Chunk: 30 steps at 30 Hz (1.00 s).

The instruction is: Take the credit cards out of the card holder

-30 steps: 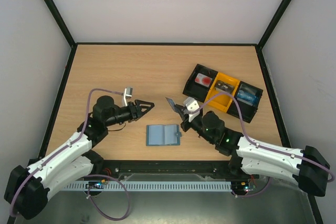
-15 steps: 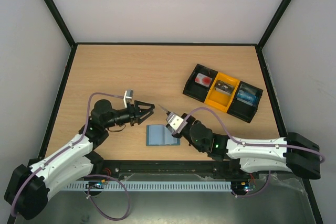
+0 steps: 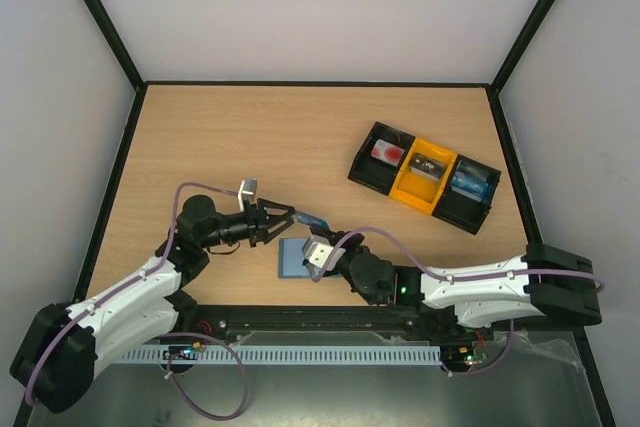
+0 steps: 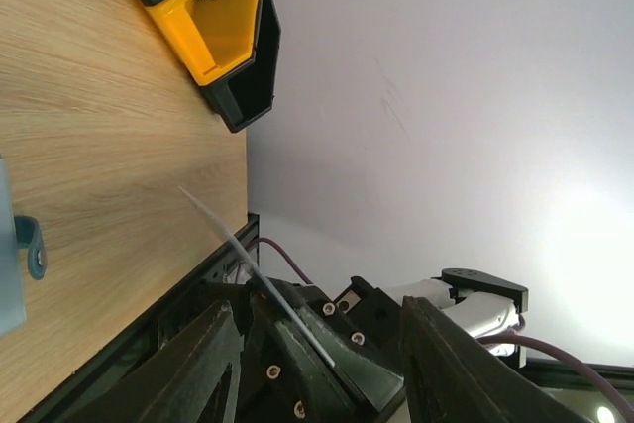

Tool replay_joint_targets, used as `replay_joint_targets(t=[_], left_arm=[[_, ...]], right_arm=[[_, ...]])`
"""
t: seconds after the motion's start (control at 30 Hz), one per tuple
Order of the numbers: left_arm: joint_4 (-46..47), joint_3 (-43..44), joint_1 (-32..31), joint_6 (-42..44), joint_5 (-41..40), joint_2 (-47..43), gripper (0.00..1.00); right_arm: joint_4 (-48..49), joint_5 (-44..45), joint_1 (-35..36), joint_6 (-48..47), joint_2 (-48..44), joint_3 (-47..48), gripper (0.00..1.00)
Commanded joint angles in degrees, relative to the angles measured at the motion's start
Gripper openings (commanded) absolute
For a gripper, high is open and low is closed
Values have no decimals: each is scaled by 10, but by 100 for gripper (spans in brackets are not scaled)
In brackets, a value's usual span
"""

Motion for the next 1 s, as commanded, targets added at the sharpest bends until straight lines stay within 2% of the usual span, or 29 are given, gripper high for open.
replay_joint_targets(t=[0.0,0.13,0.27,0.4,0.77,0.87,0.97], left_arm=[[33,-16,5,-18,12,1,46],[33,-20,5,-23,16,4,44],[28,-21,5,-21,17,3,36],[22,-22,5,-17,20,7,34],[40,-27,5,-22,33,18,10],[50,-33,5,-24,31,16,3],[48,-35,5,-21,24,9,3]], right_arm=[[31,34,20,-36,23,23,2],[37,34,25,-47,46,33,2],[54,39,32,-55,62,35,2],[63,49,41,-63,70,36,2],[77,73,52,-67,85,29,2],[77,77,53,-63,85,27,4],[75,80,53,-52,79,24,10]])
